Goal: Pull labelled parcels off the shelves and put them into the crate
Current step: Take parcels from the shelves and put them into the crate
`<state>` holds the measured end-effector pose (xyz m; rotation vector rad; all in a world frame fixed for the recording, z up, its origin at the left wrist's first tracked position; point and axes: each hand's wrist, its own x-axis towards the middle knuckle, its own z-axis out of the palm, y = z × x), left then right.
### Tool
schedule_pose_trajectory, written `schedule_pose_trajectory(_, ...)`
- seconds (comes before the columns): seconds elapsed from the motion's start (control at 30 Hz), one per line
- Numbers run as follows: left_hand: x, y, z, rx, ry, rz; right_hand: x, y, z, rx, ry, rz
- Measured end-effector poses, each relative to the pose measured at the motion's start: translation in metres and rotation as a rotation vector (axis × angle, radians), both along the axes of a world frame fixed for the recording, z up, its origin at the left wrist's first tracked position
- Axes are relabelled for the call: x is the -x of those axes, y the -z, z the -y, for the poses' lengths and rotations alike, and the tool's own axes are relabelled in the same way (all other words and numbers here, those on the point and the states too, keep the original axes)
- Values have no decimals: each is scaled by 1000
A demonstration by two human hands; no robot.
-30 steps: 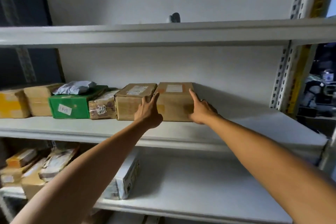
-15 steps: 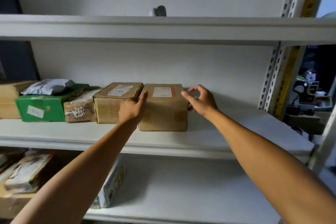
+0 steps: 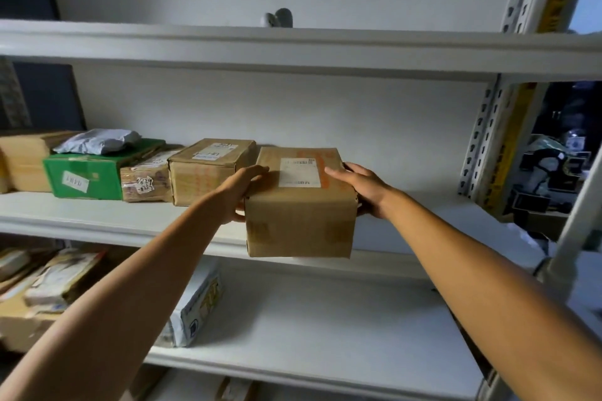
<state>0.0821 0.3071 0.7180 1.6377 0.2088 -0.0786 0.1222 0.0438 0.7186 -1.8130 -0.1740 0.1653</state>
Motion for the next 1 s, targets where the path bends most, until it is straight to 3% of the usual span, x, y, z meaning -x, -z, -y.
schedule_pose_trajectory(0.27,20,-43,-9,168,-82,388,16,-37,-6,-377,163,302)
schedule_pose_trajectory(0.4,28,-64,-12,242,-55,458,30,-62,-4,-538,112,343)
schedule_pose_trajectory(0.6,38,-72,0,164,-105,526,43,-56,-10,-410,188,392)
schedule_pose_trajectory(0.8,28,-53,3,190,-170,624,41,-30,-6,-529,201,385)
schedule_pose_trajectory(1.0,23,-46,4,235,-117,598,35,-27,-4,-521,205,440)
